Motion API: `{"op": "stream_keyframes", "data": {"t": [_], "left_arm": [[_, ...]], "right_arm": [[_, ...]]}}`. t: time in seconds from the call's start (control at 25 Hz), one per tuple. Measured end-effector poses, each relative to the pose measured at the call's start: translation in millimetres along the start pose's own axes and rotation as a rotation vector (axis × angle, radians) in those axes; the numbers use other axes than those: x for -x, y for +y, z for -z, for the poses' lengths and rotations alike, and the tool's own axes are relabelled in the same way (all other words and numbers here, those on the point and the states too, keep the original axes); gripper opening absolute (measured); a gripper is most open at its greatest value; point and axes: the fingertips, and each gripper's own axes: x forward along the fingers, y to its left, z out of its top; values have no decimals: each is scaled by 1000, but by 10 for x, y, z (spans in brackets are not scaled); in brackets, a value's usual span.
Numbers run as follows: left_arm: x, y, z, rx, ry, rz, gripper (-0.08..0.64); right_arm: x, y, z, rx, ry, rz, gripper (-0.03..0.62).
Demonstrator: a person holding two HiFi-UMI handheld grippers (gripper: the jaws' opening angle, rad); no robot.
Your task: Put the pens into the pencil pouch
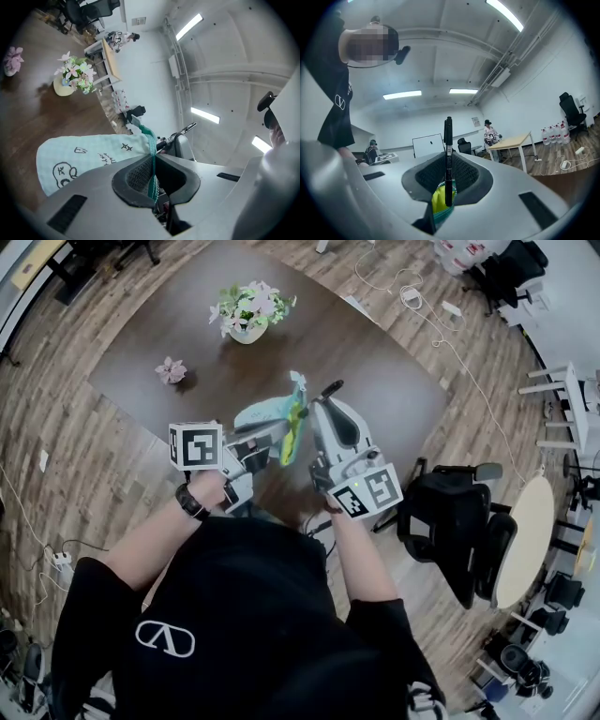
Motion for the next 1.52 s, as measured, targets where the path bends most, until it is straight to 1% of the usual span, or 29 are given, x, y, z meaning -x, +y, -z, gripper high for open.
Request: {"op": "stream_keyframes", "data": {"t": [0.12,0.2,0.28,0.36,0.48,0.56,0.64,0.72,0.8,0.92,0.96,1.0,1.08,1.16,1.28,1.36,1.44,1.52], "left_arm": [[-10,-15,-11,19,-8,4,17],[-15,-26,-9,64,-23,5,16],[-22,-43,-17,82,-28,5,17],[-32,-57,-41,68,-23,10,17],[-62,-85,-87,32,-20,37,17],[-70,-98,-75,59,-25,44,17],[-81,-128,-75,97,-38,60,17],[-95,-172,-106,104,-49,79,17],[-103,-194,-128,97,-53,86,17],[-87,-198,-143,84,-50,85,15],[-78,-196,-149,78,-49,83,15],[-70,-193,-157,73,-50,83,15],[-60,-186,-174,72,-57,85,15],[-49,-177,-181,75,-64,83,15],[-11,-155,-187,79,-73,72,15],[40,-108,-201,87,-85,67,15],[120,-25,-212,104,-102,60,15],[221,73,-198,120,-117,47,15]], "right_arm": [[-15,40,-2,-22,-2,-24,43],[-36,63,64,-11,21,-27,42],[-40,81,129,-2,40,-30,43],[-40,85,135,-45,25,-38,42],[-41,60,40,-140,-35,-37,41],[-36,14,18,-181,-56,-30,41],[-33,-31,64,-210,-54,-20,41],[-34,-14,168,-183,-21,-18,42],[-15,57,264,-124,21,-31,43],[18,165,277,-58,50,-73,44],[23,197,263,-52,51,-93,73],[29,223,249,-47,52,-110,116],[49,246,231,-38,55,-123,121],[77,245,209,-34,53,-120,140],[122,197,138,-45,35,-97,138],[130,79,132,-53,36,-65,138],[118,-132,213,-52,71,-12,138],[93,-391,394,-44,142,55,138]]}}
